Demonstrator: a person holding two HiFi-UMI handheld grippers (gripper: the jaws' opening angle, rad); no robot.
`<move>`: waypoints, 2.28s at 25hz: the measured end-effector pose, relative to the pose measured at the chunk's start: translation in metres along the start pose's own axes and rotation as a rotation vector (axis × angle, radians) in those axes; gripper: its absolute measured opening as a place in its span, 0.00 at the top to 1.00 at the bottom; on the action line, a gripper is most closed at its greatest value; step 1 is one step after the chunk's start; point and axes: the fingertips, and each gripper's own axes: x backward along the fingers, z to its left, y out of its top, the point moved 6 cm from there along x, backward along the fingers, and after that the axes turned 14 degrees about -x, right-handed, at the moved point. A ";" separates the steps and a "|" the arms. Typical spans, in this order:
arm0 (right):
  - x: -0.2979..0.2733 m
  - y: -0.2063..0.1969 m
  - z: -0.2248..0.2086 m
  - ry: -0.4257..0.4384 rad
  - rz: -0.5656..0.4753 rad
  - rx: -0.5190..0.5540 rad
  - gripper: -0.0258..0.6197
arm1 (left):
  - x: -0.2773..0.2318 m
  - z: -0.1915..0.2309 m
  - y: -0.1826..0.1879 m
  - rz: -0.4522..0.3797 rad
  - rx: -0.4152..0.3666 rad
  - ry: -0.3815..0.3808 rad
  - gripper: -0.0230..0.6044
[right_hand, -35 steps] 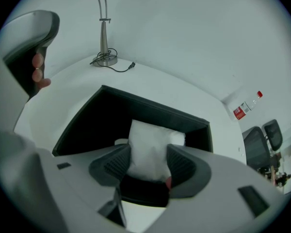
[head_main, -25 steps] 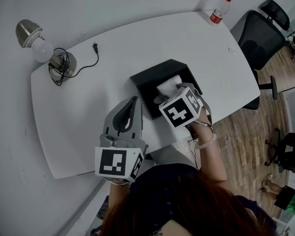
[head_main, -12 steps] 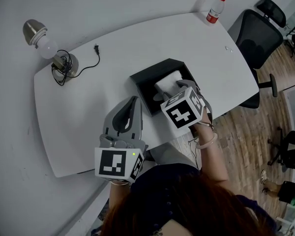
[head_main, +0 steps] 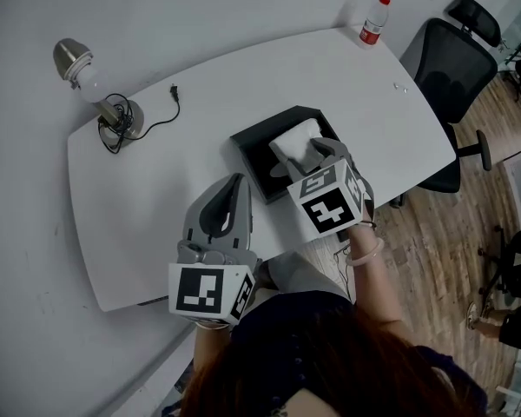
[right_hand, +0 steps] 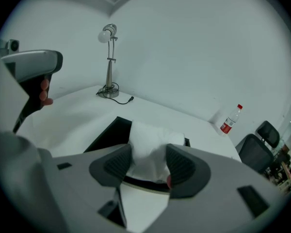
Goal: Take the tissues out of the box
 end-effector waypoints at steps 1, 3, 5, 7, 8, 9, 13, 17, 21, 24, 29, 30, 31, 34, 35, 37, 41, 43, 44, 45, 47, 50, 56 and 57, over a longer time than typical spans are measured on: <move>0.002 0.001 0.000 -0.001 -0.016 -0.005 0.59 | 0.001 -0.001 0.001 -0.002 -0.003 0.000 0.92; 0.007 0.002 0.000 -0.006 -0.041 -0.012 0.60 | 0.005 -0.003 0.002 -0.004 -0.009 0.001 0.92; 0.012 0.002 0.000 -0.011 -0.060 -0.014 0.60 | 0.008 -0.004 0.004 -0.006 -0.014 0.001 0.92; 0.017 0.003 -0.001 -0.015 -0.081 -0.015 0.60 | 0.012 -0.005 0.006 -0.011 -0.020 0.002 0.92; 0.019 0.003 0.000 -0.017 -0.092 -0.017 0.60 | 0.013 -0.006 0.007 -0.013 -0.022 0.003 0.92; 0.022 0.003 0.000 -0.017 -0.104 -0.019 0.60 | 0.015 -0.007 0.008 -0.015 -0.025 0.004 0.92; 0.032 0.002 0.004 -0.019 -0.145 -0.018 0.60 | 0.023 -0.010 0.010 -0.022 -0.033 0.004 0.92; 0.043 0.002 0.007 -0.028 -0.185 -0.015 0.60 | 0.033 -0.013 0.013 -0.031 -0.039 0.006 0.92; 0.054 -0.001 0.011 -0.025 -0.216 -0.023 0.60 | 0.042 -0.018 0.016 -0.037 -0.045 0.007 0.92; 0.062 -0.004 0.015 -0.025 -0.235 -0.024 0.60 | 0.049 -0.021 0.017 -0.042 -0.046 0.007 0.92; 0.079 -0.007 0.023 -0.033 -0.283 -0.029 0.60 | 0.064 -0.024 0.020 -0.055 -0.053 0.010 0.92; 0.082 -0.008 0.025 -0.033 -0.293 -0.030 0.60 | 0.067 -0.025 0.021 -0.057 -0.055 0.011 0.92; 0.086 -0.009 0.026 -0.036 -0.299 -0.028 0.60 | 0.071 -0.026 0.022 -0.059 -0.056 0.012 0.92; 0.096 -0.013 0.031 -0.048 -0.314 -0.019 0.60 | 0.080 -0.030 0.023 -0.065 -0.059 0.013 0.92; 0.099 -0.014 0.033 -0.050 -0.320 -0.021 0.60 | 0.084 -0.031 0.024 -0.068 -0.061 0.012 0.92; 0.105 -0.017 0.038 -0.052 -0.333 -0.026 0.60 | 0.091 -0.033 0.024 -0.072 -0.064 0.010 0.92; 0.120 -0.021 0.045 -0.065 -0.354 -0.012 0.60 | 0.103 -0.039 0.026 -0.081 -0.069 0.006 0.92; 0.127 -0.024 0.048 -0.069 -0.367 -0.007 0.60 | 0.110 -0.043 0.028 -0.086 -0.072 0.004 0.92; 0.131 -0.025 0.050 -0.070 -0.373 -0.005 0.60 | 0.113 -0.045 0.029 -0.088 -0.075 0.003 0.92; 0.134 -0.026 0.052 -0.070 -0.379 -0.005 0.60 | 0.117 -0.047 0.030 -0.090 -0.077 0.003 0.92; 0.140 -0.029 0.056 -0.070 -0.392 -0.004 0.60 | 0.124 -0.051 0.031 -0.095 -0.081 0.002 0.92; 0.150 -0.032 0.062 -0.072 -0.415 0.008 0.60 | 0.134 -0.057 0.032 -0.103 -0.085 0.001 0.92; 0.172 -0.042 0.074 -0.082 -0.456 0.020 0.61 | 0.154 -0.068 0.033 -0.111 -0.094 -0.005 0.92; 0.176 -0.043 0.076 -0.086 -0.461 0.022 0.61 | 0.158 -0.070 0.033 -0.113 -0.095 -0.006 0.92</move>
